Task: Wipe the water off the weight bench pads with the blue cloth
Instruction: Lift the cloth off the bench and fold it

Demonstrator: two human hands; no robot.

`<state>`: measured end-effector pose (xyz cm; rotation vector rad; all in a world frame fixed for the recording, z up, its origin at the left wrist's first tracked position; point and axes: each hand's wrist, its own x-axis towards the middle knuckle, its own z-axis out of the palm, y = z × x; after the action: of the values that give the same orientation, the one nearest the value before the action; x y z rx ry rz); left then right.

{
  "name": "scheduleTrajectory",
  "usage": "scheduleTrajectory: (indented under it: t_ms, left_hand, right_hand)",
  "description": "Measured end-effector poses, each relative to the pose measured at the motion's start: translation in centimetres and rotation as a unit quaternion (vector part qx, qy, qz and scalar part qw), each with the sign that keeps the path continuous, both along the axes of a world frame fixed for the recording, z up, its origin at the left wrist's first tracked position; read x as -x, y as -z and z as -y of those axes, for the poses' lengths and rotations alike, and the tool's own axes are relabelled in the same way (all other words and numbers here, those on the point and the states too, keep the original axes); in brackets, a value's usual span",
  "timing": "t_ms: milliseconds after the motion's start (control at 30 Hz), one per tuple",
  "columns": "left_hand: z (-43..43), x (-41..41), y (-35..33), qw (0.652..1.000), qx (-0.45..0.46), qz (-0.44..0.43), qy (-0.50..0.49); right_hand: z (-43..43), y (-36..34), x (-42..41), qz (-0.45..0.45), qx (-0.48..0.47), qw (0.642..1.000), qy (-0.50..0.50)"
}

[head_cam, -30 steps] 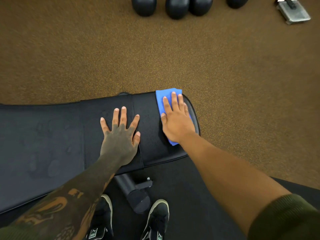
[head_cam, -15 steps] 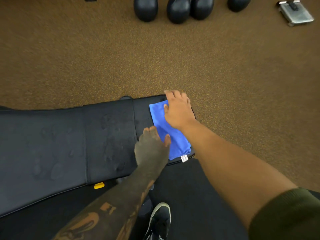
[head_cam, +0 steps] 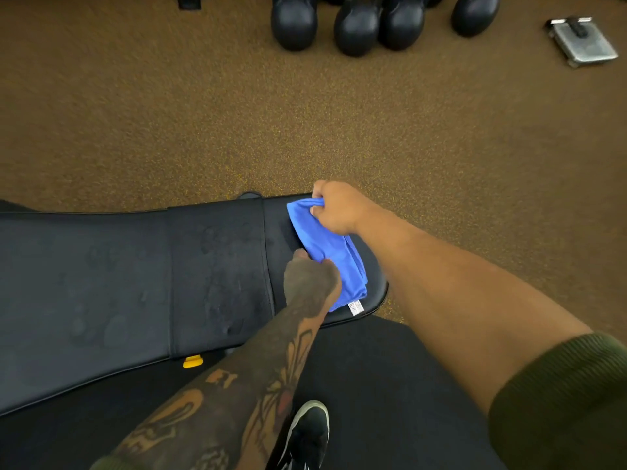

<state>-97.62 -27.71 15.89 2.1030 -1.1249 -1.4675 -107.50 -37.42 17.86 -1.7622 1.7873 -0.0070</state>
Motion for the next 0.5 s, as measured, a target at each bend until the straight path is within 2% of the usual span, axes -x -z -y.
scheduleTrajectory:
  t_ms: [233, 500]
  left_hand:
    - [0.4, -3.7, -3.4, 0.977, 0.056, -0.174, -0.113]
    - [-0.1, -12.2, -8.6, 0.941, 0.077, -0.281, -0.172]
  right_hand:
    - [1.6, -4.1, -3.7, 0.127, 0.038, 0.991, 0.033]
    - [4.3, -11.5, -11.4, 0.164, 0.074, 0.983, -0.028]
